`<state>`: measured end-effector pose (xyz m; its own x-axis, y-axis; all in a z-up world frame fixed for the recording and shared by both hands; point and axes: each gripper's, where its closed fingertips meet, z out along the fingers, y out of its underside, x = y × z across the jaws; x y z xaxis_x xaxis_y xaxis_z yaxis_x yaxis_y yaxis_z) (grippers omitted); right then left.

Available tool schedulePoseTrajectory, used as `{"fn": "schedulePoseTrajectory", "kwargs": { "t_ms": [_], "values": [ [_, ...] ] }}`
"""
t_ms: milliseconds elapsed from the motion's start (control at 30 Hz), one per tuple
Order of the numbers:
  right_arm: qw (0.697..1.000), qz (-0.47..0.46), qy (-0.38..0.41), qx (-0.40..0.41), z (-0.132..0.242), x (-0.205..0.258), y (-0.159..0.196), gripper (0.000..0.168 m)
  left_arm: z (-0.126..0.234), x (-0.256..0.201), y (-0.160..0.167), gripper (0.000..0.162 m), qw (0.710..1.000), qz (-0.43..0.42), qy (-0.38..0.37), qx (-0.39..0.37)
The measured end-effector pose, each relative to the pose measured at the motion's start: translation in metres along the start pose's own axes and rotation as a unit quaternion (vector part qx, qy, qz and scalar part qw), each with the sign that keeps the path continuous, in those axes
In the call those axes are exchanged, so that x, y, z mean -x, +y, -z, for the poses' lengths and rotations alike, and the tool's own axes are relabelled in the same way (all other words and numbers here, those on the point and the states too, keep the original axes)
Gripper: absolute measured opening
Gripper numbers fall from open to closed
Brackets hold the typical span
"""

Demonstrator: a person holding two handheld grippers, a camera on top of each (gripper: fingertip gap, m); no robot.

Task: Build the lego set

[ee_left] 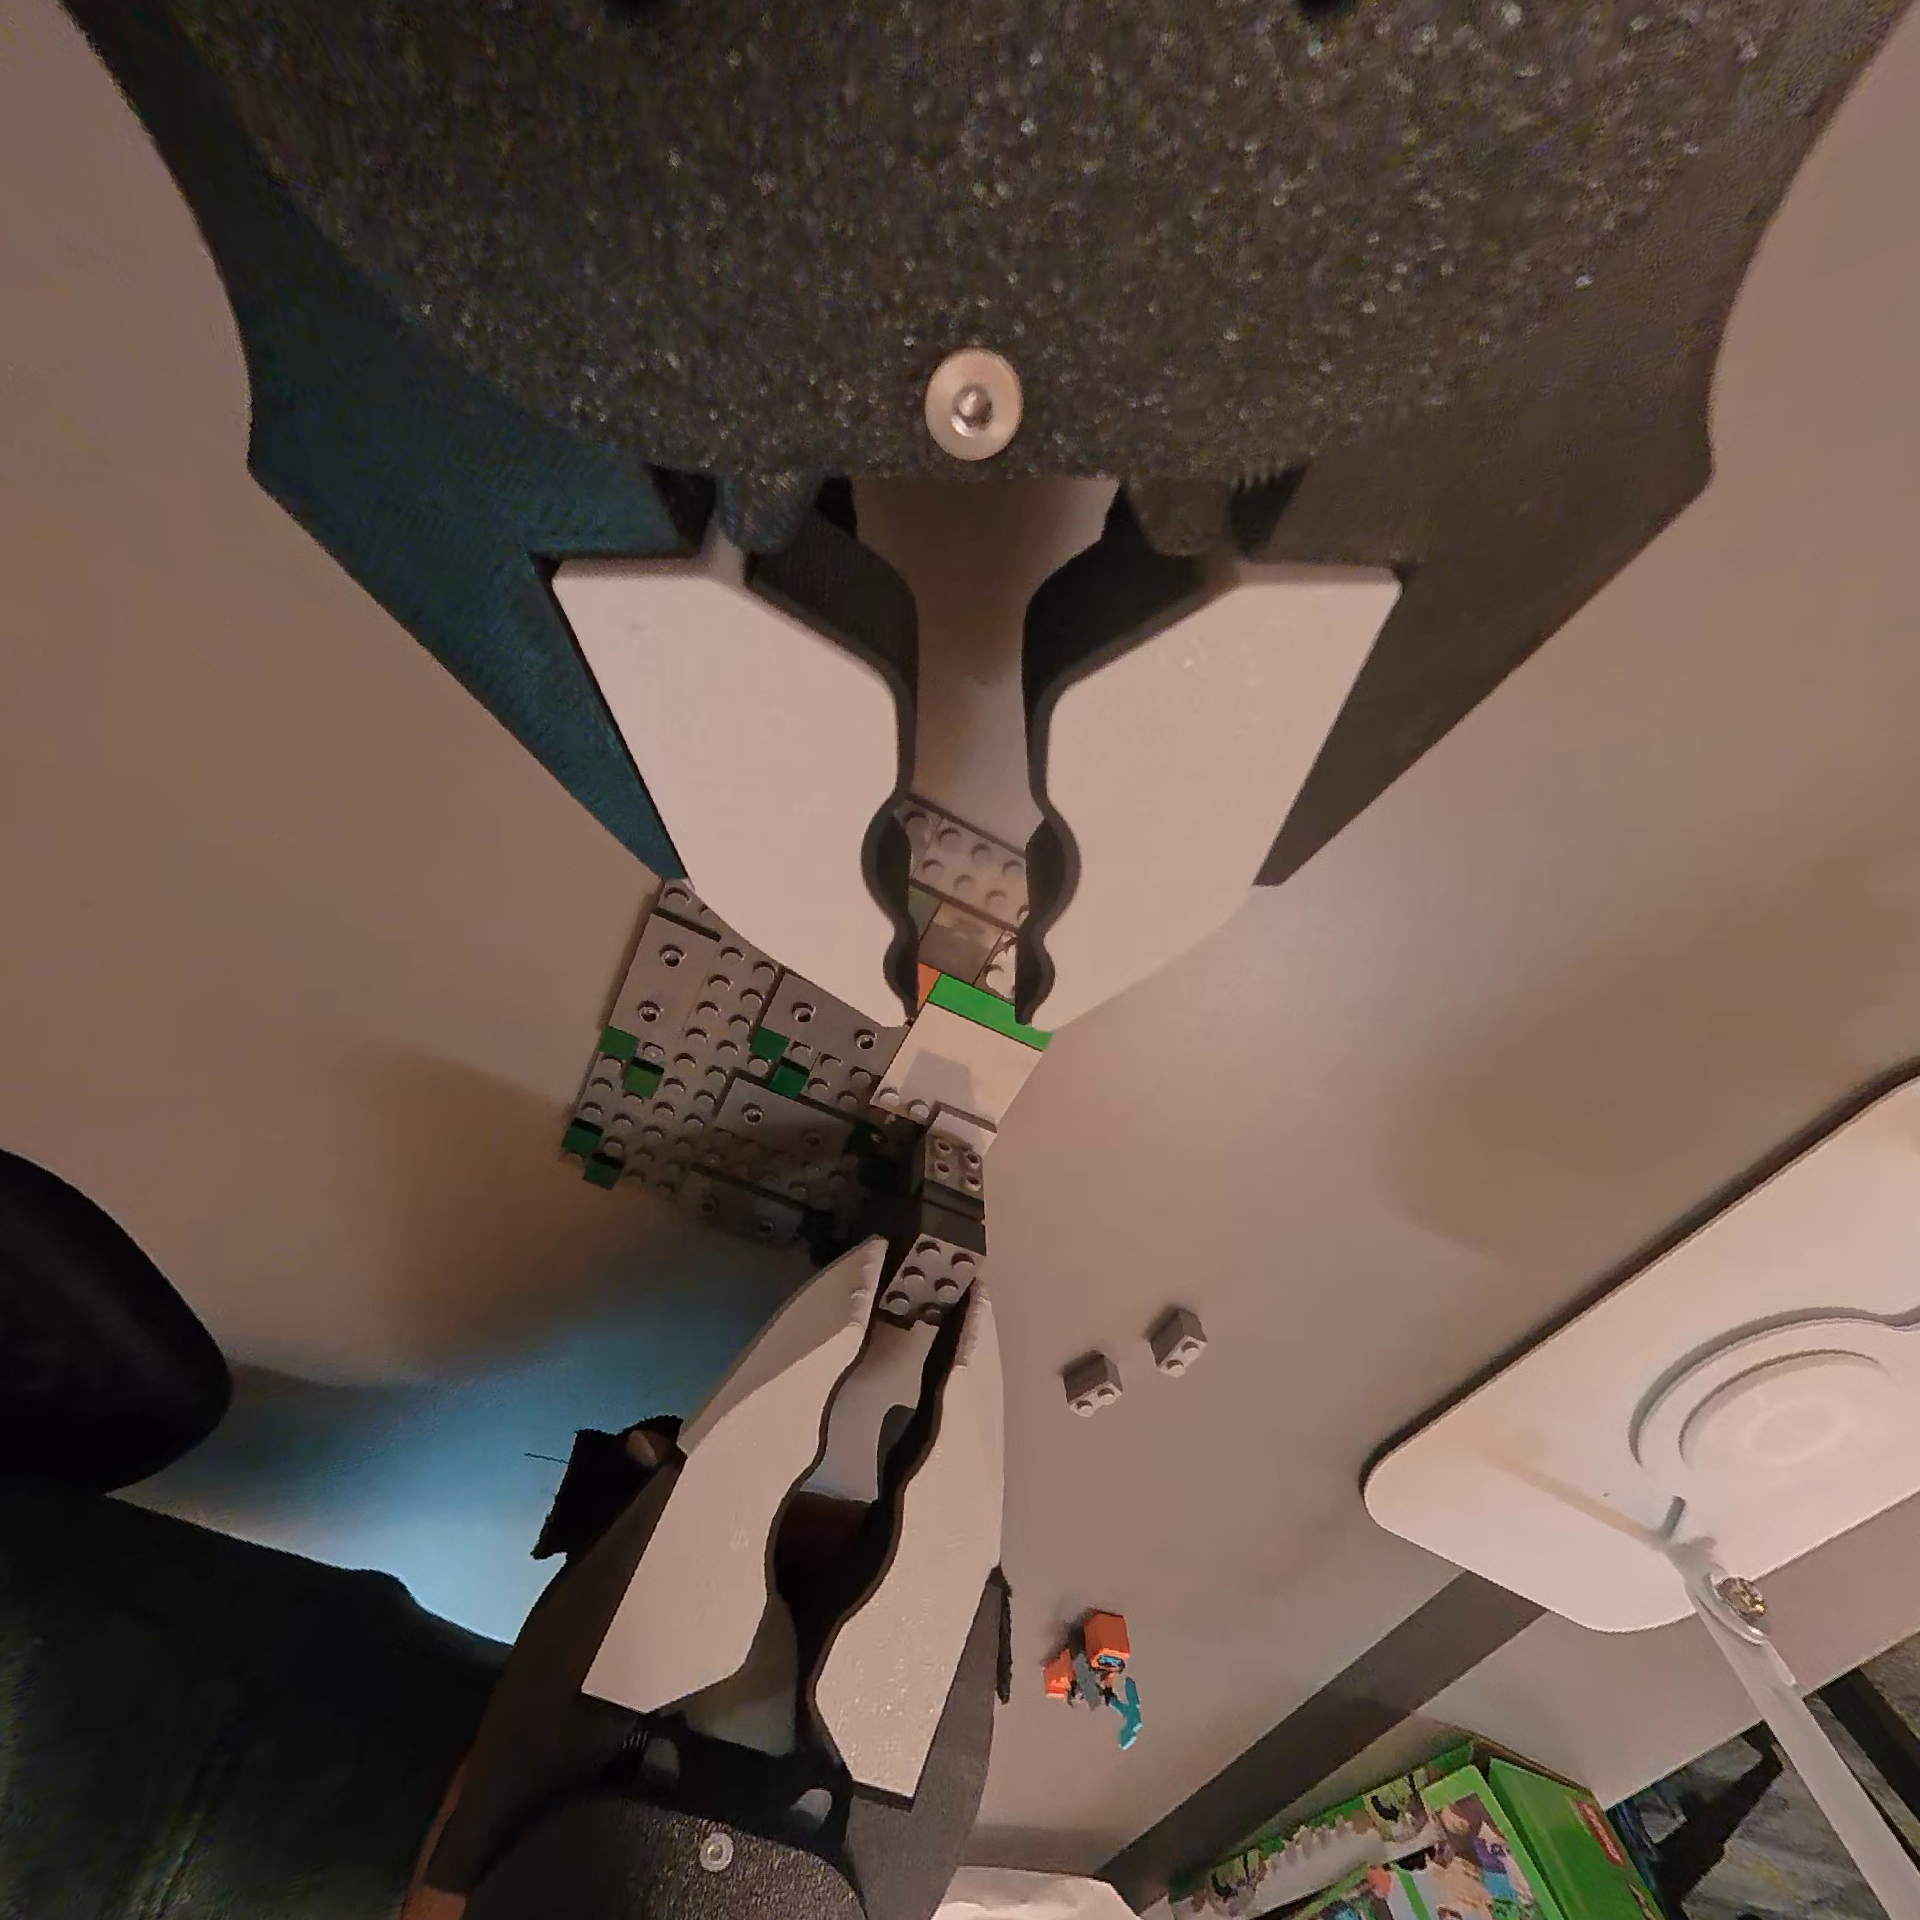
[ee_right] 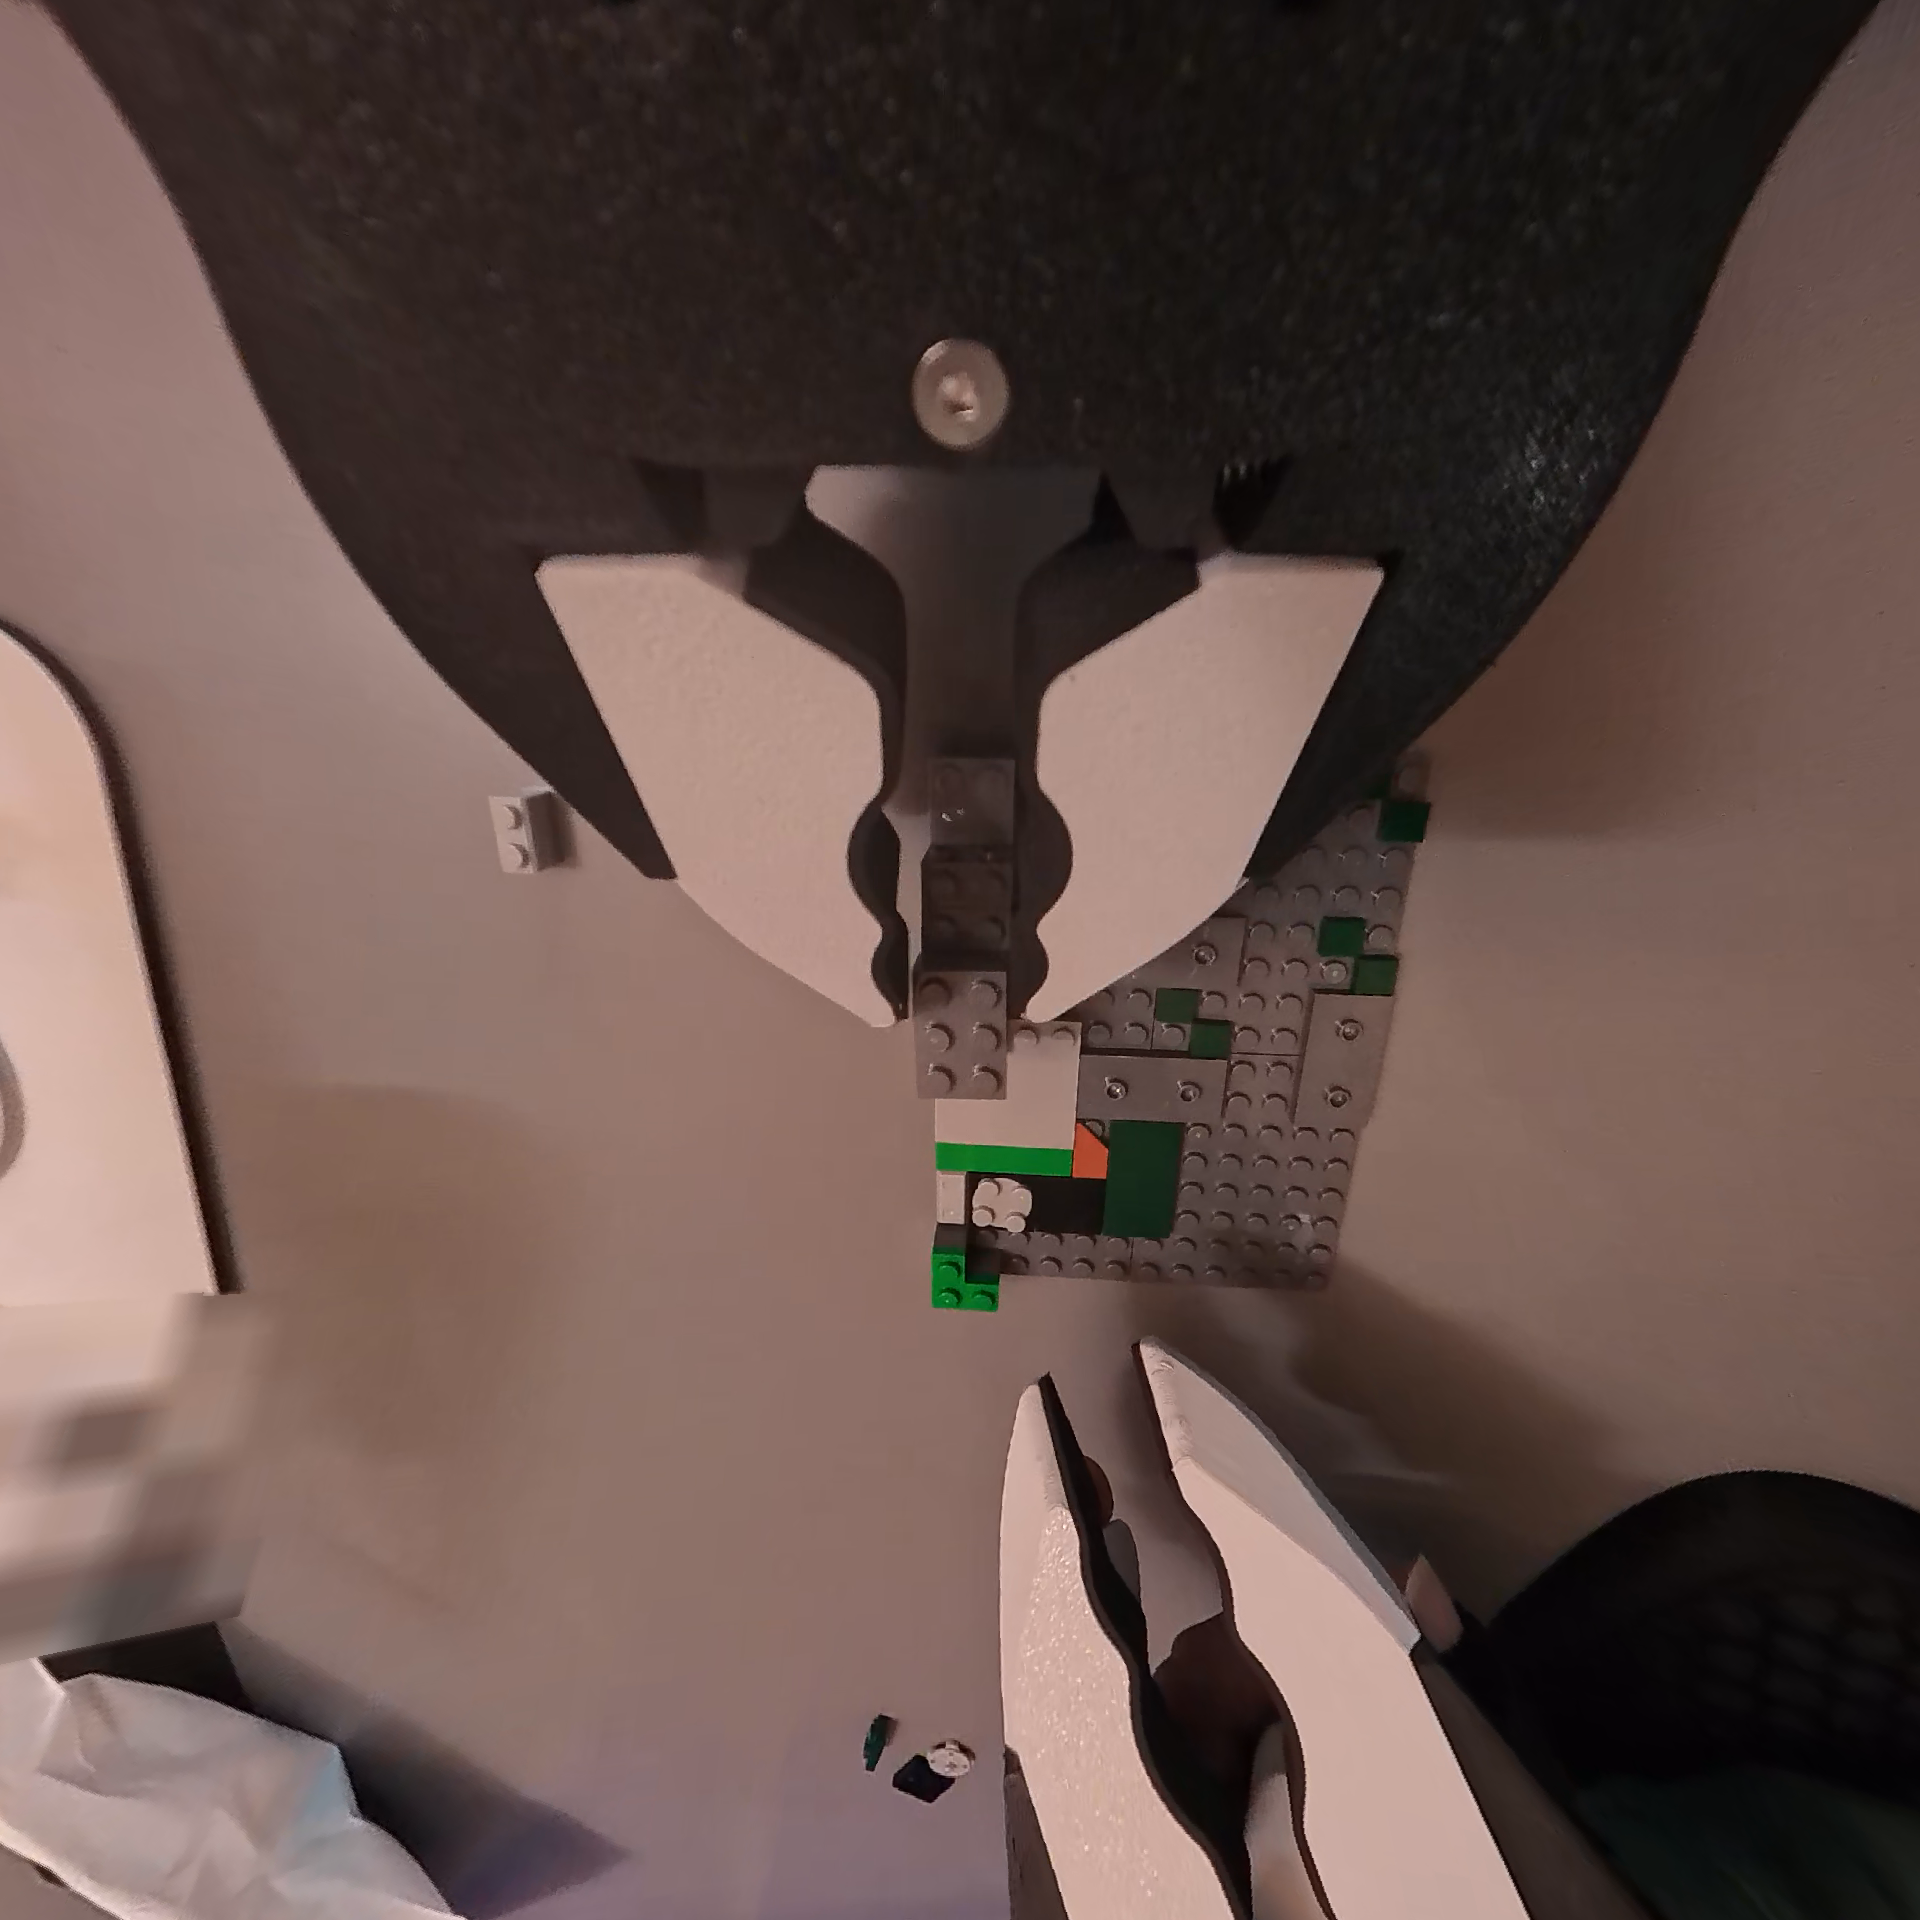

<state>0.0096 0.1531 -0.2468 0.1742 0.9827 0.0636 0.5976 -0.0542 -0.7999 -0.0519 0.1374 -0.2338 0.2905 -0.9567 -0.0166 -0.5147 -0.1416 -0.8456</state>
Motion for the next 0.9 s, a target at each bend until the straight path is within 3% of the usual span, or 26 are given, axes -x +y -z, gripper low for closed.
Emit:
{"fn": "schedulePoseTrajectory", "kwargs": {
  "t_ms": [467, 667, 900],
  "values": [
    [0.999, -0.017, 0.004, 0.032, -0.002, 0.002, 0.012, 0.032, 0.002, 0.001, 0.000, 0.017, 1.000, 0.001, -0.002, -0.002],
    [0.999, -0.019, -0.002, 0.026, -0.011, 0.002, 0.016, 0.018, 0.002, 0.001, 0.001, 0.017, 1.000, 0.000, -0.003, 0.000],
    [0.999, -0.033, -0.013, 0.004, -0.011, 0.003, 0.016, 0.018, 0.003, 0.003, 0.003, 0.017, 1.000, 0.008, -0.003, 0.002]
  ]
}}
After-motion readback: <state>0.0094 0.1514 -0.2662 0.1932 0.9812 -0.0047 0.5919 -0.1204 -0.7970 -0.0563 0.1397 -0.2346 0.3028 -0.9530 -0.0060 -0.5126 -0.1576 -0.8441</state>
